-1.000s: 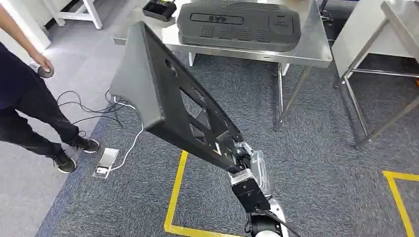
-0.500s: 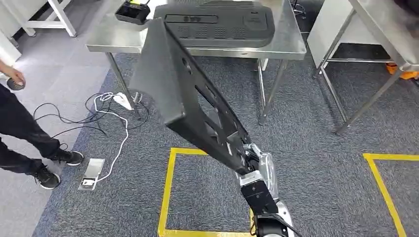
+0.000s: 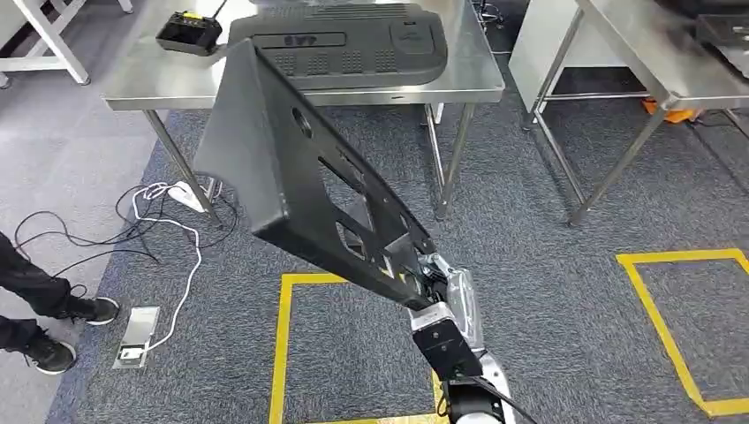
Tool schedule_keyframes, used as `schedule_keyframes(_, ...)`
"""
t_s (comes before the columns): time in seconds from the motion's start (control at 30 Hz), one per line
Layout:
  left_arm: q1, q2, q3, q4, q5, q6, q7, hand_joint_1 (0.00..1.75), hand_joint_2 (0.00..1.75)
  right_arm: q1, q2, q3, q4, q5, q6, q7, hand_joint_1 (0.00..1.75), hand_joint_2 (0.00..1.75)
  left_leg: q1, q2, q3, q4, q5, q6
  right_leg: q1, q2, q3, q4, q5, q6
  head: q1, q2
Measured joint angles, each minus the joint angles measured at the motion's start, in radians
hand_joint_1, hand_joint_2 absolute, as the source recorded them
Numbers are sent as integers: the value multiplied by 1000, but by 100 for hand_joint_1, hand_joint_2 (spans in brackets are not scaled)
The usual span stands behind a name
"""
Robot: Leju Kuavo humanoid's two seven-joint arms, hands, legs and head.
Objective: Take the parts from the cabinet and place them on the table.
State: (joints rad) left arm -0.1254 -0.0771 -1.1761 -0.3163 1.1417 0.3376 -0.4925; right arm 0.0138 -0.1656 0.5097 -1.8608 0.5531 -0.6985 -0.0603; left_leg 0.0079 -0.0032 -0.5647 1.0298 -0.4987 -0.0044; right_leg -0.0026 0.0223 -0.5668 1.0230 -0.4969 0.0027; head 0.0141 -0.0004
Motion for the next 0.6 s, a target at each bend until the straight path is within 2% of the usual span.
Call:
schedule_keyframes(0.03, -1, 0, 0, 0, -1, 0, 0, 0, 175, 0, 0, 0, 0, 0, 0, 0, 175, 175, 1, 0, 1, -5, 2, 7, -1, 0, 2, -2, 0, 7, 0, 0)
schedule_keyframes(0.07, -2, -1, 0, 0, 0, 0, 0, 0, 175, 1, 0, 0, 0, 1, 0, 1, 175, 175, 11, 6, 8, -17, 9, 17, -2, 0, 4, 3, -8, 11, -2, 0)
schedule_keyframes(0.1, -4, -1, 0, 0, -1, 0, 0, 0, 175, 1, 0, 0, 0, 2, 0, 1, 175, 175, 11, 7, 12, -22, 10, 21, -2, -8, -7, 34, -29, 18, 6, 0)
schedule_keyframes(0.13, -4, -1, 0, 0, -1, 0, 0, 0, 175, 0, 0, 0, 0, 2, 0, 0, 175, 175, 12, 9, 12, -22, 10, 23, -4, -10, -37, 94, -65, 23, 19, 0)
schedule_keyframes(0.2, -4, -1, 0, 0, -1, -1, 2, 0, 175, 4, 0, 0, 0, 0, 0, 0, 175, 175, 11, 13, 12, -22, 8, 26, -10, -12, -122, 259, -133, 33, 30, 0)
schedule_keyframes(0.23, -4, -1, 0, 0, 0, -1, 3, 0, 175, 6, 0, 0, 0, -2, 0, -3, 175, 175, 12, 14, 13, -21, 6, 25, -13, -12, -152, 310, -140, 36, 33, 0)
schedule_keyframes(0.27, -4, -1, 0, 0, 0, -1, 3, 0, 175, 7, 0, 0, 0, -4, 0, -6, 175, 175, 12, 14, 15, -21, 4, 24, -16, -13, -157, 311, -125, 39, 37, 0)
schedule_keyframes(0.3, -4, -1, 0, 0, 0, -2, 3, 0, 175, 6, 0, 0, 0, -6, 0, -8, 175, 175, 14, 14, 19, -21, 1, 22, -19, -15, -138, 263, -85, 39, 42, 0)
schedule_keyframes(0.37, -4, -1, 0, 0, 0, -2, 4, 0, 175, 5, 0, 0, 0, -7, 0, -11, 175, 175, 17, 13, 32, -19, -9, 13, -24, -22, -55, 85, 15, 41, 49, 0)
schedule_keyframes(0.4, -4, -1, 0, 0, -1, -2, 4, 0, 175, 4, 0, 0, 0, -8, 0, -11, 175, 175, 18, 13, 36, -18, -15, 5, -25, -30, -25, 15, 26, 43, 55, 0)
schedule_keyframes(0.43, -7, -1, 0, 0, 0, -2, 4, 0, 175, 3, 0, 0, 2, -8, 0, -12, 175, 175, 11, 12, 35, -12, -20, -4, -15, -26, -21, 4, 17, 33, 59, 0)
schedule_keyframes(0.47, -7, -1, 0, 0, 0, -2, 5, 0, 175, 5, 0, 0, 2, -9, 0, -12, 175, 175, 10, 12, 34, -15, -18, -9, -16, -23, -24, 9, 16, 23, 55, 0)
schedule_keyframes(0.5, -7, 0, 0, 0, 0, -2, 5, 0, 175, 6, -1, 0, 2, -12, 0, -12, 175, 175, 11, 13, 37, -18, -19, -13, -14, -21, -25, 10, 13, 17, 45, 0)
schedule_keyframes(0.53, -8, -1, 0, 0, 0, -2, 6, 0, 175, 5, -1, 0, 2, -14, 0, -13, 175, 175, 14, 13, 40, -21, -20, -20, -12, -19, -25, 11, 11, 11, 43, 0)
schedule_keyframes(0.57, -10, -1, 0, 0, 0, -2, 6, 0, 175, 4, 0, 0, 2, -16, 0, -15, 175, 175, 15, 13, 44, -21, -25, -28, -13, -18, -20, 4, 13, 3, 41, 0)
schedule_keyframes(0.6, -11, -1, 0, 0, -1, -2, 6, 0, 175, 3, 0, 0, 2, -21, 0, -18, 175, 175, 17, 11, 43, 4, -42, -32, -17, -20, -14, 0, 14, -3, 37, 0)
